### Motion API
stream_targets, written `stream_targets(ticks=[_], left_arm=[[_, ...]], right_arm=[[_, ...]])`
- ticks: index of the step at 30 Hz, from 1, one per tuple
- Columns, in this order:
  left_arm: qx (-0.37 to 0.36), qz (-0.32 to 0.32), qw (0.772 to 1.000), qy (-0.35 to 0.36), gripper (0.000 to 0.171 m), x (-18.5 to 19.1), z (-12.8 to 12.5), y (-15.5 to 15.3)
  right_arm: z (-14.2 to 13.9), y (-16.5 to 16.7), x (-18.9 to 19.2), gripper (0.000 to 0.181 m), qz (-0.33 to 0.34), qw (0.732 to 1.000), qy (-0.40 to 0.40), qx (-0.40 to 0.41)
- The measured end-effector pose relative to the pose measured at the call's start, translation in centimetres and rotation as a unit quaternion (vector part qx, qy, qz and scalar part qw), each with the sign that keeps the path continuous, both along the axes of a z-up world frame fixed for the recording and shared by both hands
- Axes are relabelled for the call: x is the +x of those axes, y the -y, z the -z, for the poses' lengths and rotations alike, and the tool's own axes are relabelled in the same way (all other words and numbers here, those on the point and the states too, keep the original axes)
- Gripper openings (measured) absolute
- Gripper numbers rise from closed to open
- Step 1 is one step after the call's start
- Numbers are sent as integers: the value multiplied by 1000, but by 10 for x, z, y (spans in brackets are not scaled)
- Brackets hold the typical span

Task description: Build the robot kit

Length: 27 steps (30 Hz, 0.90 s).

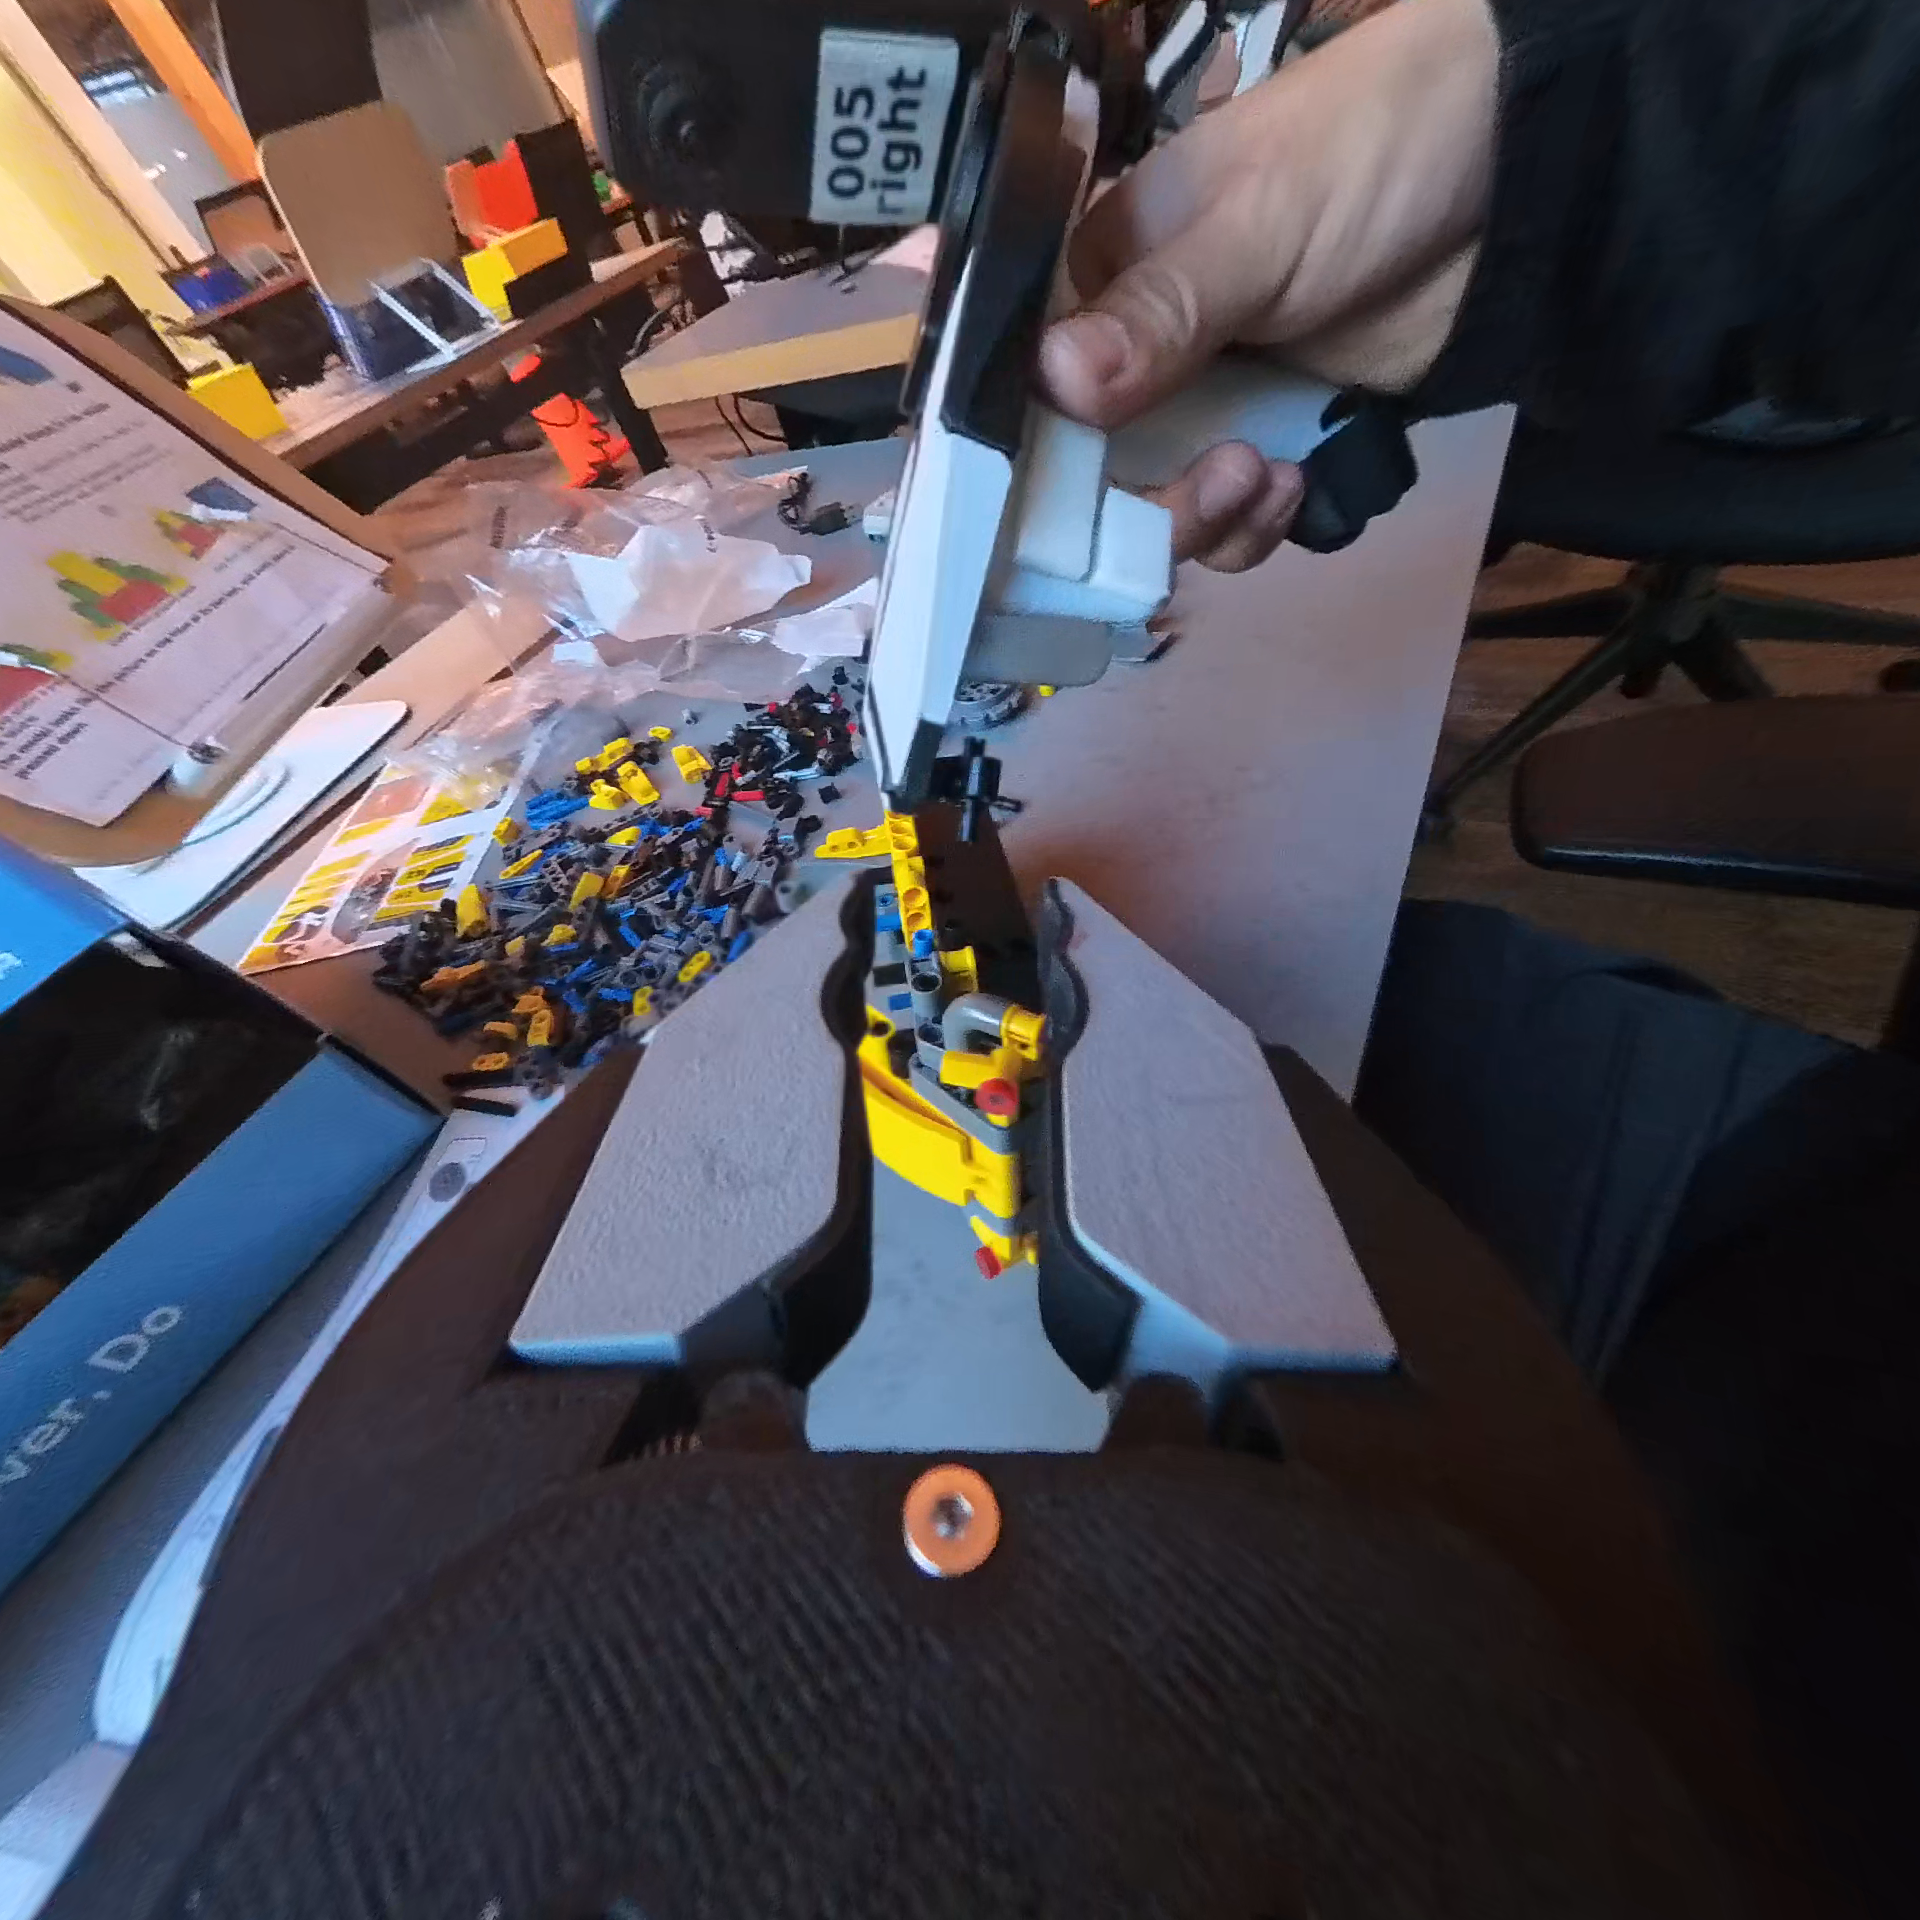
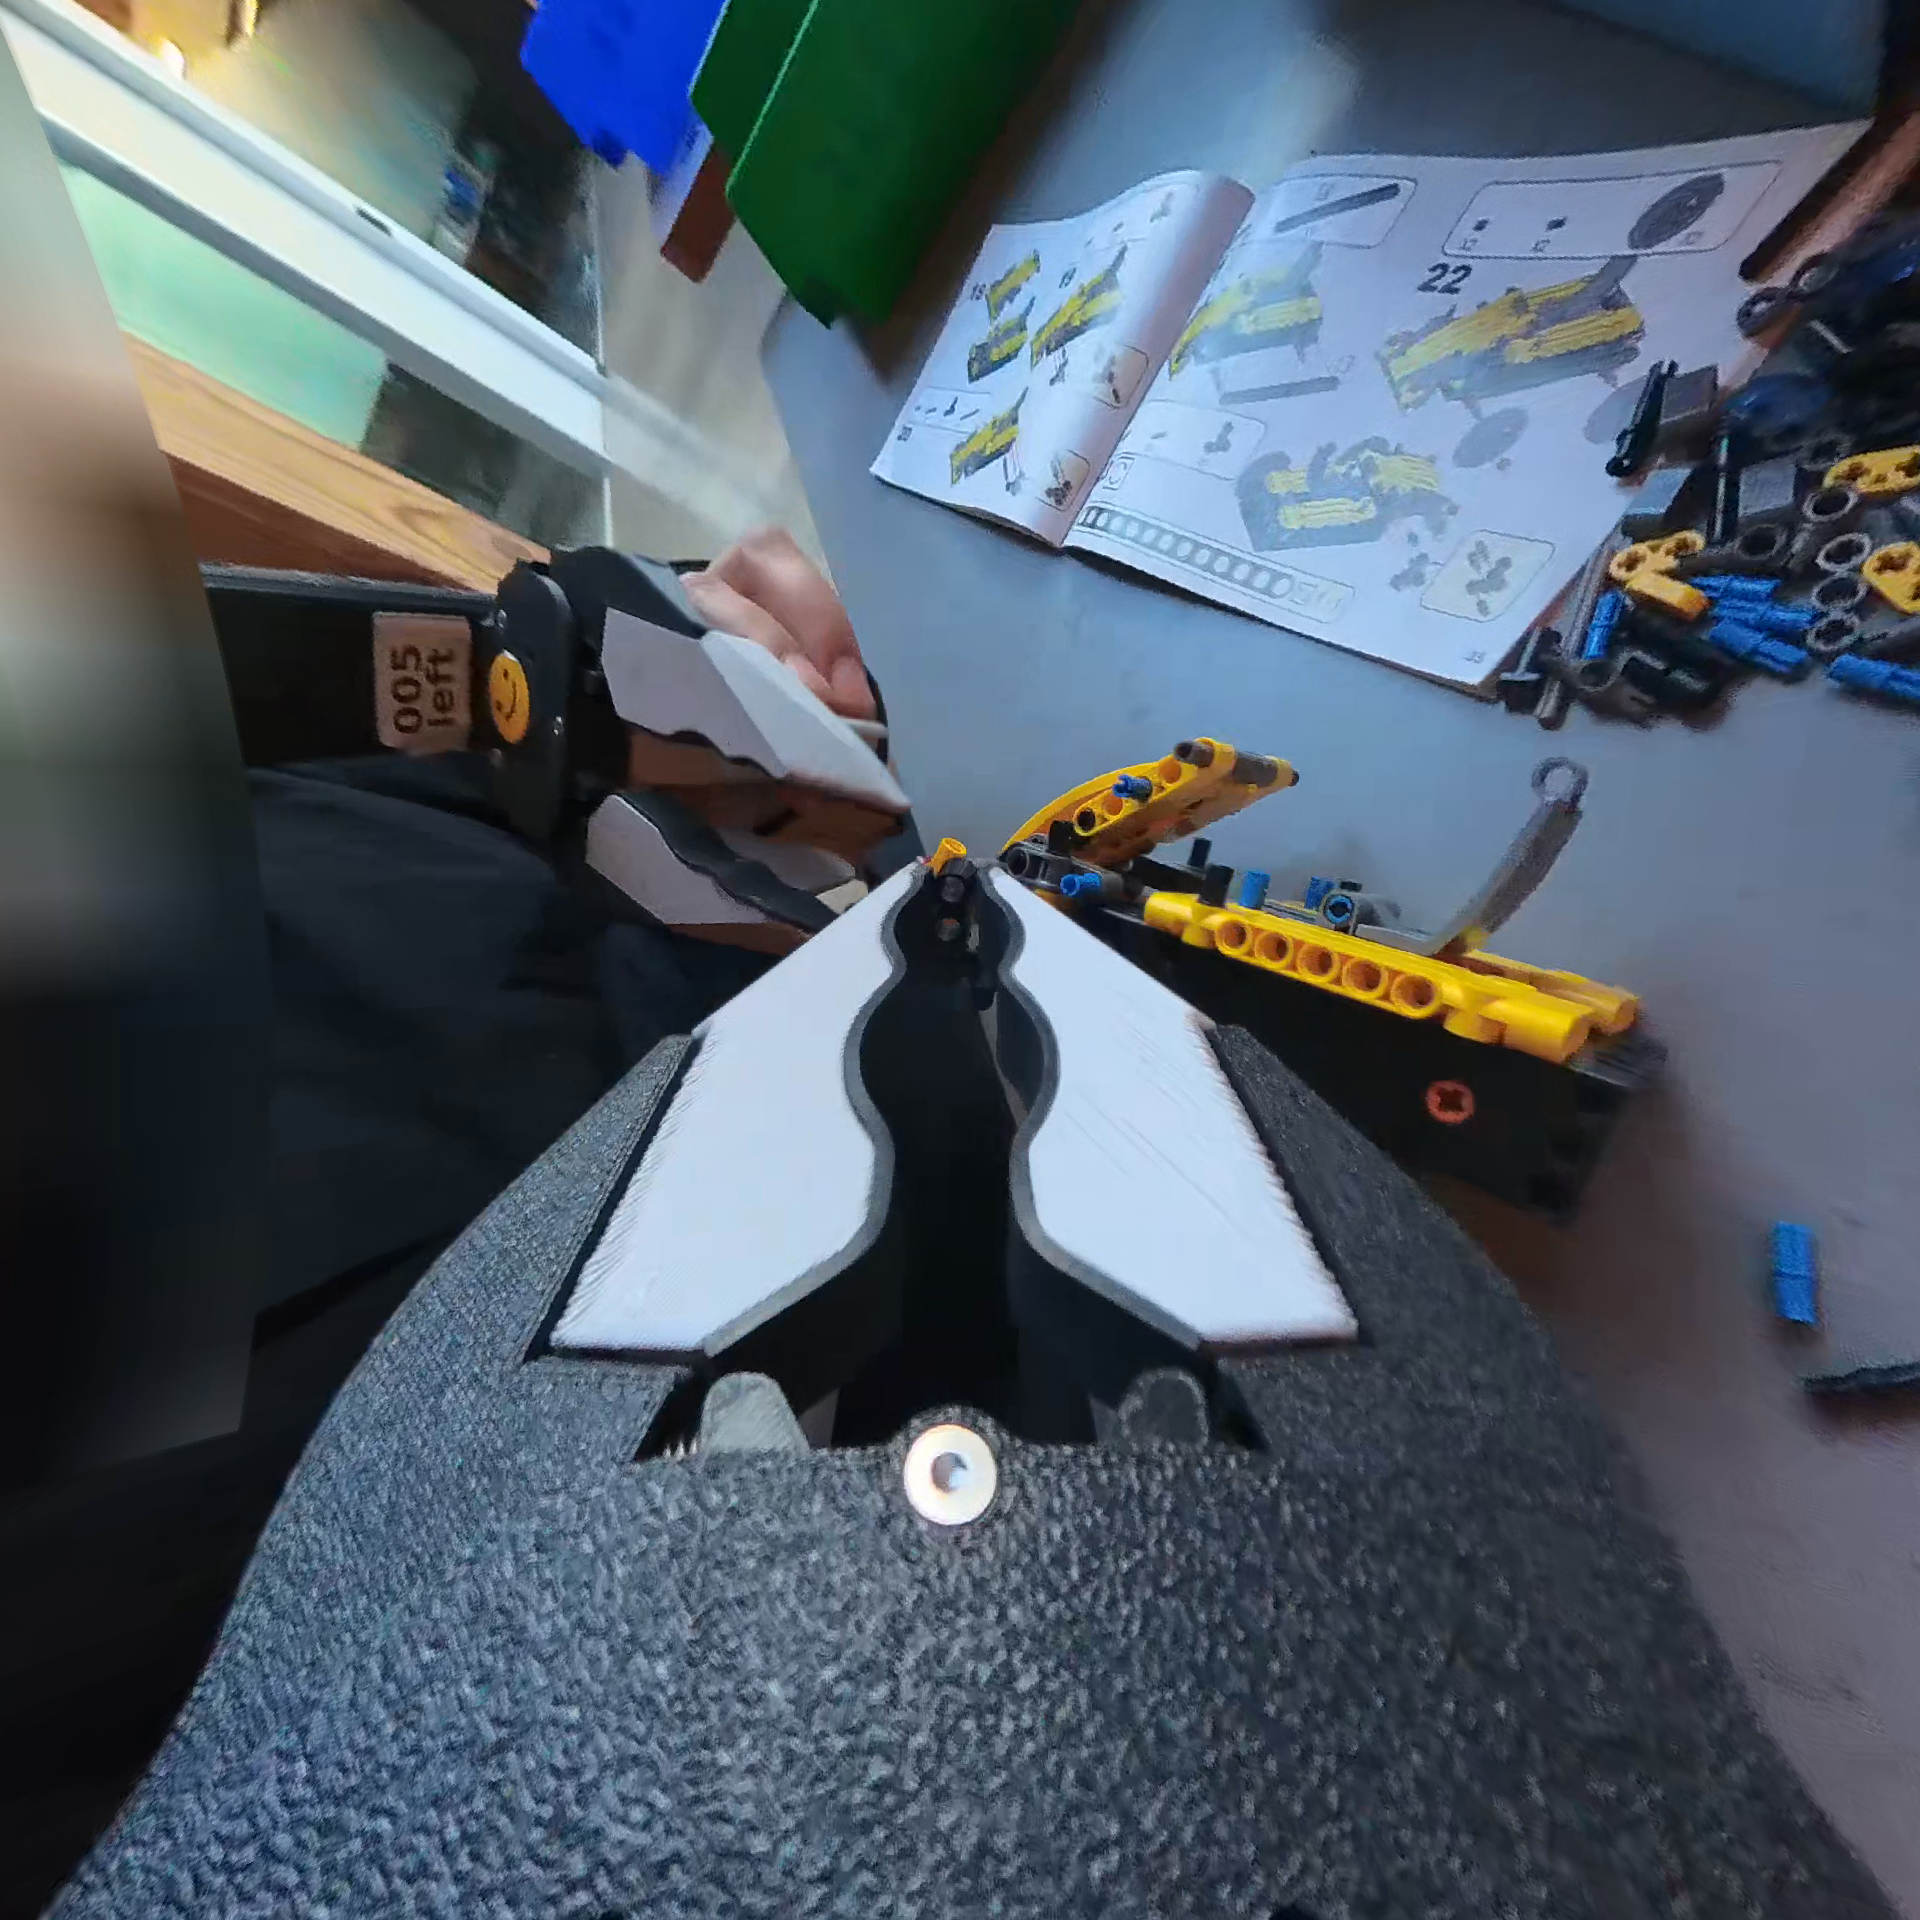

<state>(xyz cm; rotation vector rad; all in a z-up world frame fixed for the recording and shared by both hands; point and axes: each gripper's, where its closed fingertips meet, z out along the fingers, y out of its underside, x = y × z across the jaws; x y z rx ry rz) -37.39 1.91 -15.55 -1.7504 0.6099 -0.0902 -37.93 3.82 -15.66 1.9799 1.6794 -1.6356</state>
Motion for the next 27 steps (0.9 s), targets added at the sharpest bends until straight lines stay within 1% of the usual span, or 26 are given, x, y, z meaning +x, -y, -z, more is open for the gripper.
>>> stream_targets(ticks=[3, 7, 9, 11, 12, 15, 18, 20, 24, 27], left_arm=[[4, 5, 1000, -1, 21, 4, 1, -1], [6, 3, 1000, -16, 18, 10, 2, -4], [10, -4, 999, -30, 12, 10, 5, -5], [15, -12, 999, -42, 2, 8, 7, -6], [19, -17, 998, -49, 0, 7, 8, -7], [32, -34, 996, -73, 3, 5, 8, -9], [46, -43, 993, -97, 13, 7, 9, -8], [50, -41, 994, -91, 11, 11, 7, -6], [53, -61, 993, -82, 11, 8, 4, -12], [70, -58, 991, -96, 9, 7, -1, -8]], right_arm=[[7, 2, 0, 8, 4, 1000, 11, 5], [9, 6, -6, 7, 12, 999, 21, 39], [10, 5, -9, 7, 21, 997, 27, 68], [10, 8, -10, 7, 23, 996, 29, 81], [9, 10, -11, 7, 24, 996, 29, 84], [8, 12, -13, 6, 34, 995, 25, 92], [7, 7, -15, 6, 53, 994, 18, 96], [7, 4, -16, 7, 66, 993, 11, 98], [4, 6, -17, 6, 95, 992, -13, 83], [-3, 5, -16, 7, 135, 987, -47, 75]])
